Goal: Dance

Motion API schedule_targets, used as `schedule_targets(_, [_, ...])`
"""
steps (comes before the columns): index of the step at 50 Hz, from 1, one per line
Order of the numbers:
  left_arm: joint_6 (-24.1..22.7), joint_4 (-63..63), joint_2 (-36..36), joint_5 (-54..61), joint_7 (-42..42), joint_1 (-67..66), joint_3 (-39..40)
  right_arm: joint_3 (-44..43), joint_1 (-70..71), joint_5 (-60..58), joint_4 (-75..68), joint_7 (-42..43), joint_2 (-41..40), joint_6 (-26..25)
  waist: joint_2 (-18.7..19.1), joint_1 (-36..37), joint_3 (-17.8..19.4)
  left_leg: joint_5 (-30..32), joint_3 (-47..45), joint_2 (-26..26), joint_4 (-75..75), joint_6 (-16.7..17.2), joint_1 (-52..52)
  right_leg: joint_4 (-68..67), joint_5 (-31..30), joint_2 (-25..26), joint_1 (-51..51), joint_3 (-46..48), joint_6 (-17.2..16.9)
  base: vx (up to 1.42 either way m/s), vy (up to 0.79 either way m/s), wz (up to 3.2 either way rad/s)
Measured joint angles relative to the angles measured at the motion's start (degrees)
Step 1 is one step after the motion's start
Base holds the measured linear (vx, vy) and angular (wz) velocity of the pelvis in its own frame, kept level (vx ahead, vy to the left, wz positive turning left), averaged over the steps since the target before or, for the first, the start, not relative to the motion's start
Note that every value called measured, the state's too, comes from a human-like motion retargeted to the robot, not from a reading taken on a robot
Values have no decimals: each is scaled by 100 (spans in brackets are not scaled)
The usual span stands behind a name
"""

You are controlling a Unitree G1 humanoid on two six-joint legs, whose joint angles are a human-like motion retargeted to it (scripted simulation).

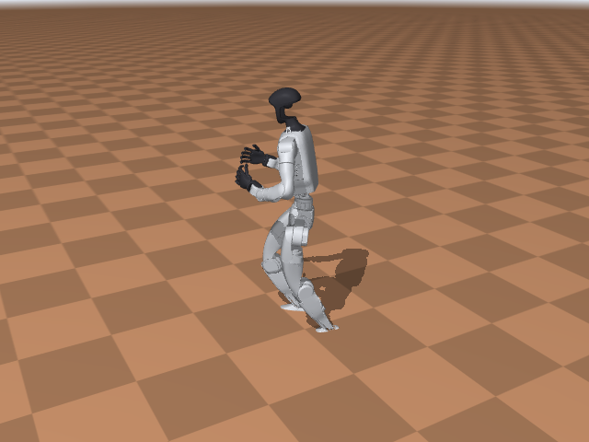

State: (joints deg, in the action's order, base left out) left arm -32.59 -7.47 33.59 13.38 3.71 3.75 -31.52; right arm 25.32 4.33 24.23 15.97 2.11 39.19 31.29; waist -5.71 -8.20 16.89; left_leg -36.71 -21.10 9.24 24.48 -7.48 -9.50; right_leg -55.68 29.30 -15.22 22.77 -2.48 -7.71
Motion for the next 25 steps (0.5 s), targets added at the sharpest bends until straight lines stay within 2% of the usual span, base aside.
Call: schedule_targets(25, [32,3,-218,-195,343,-193,84,44,-106,-454,121,315,85,94,-106,61,-36,477,51,345,-844,-5,-393,-72,67,-221,77,-70,65,0,0,0])
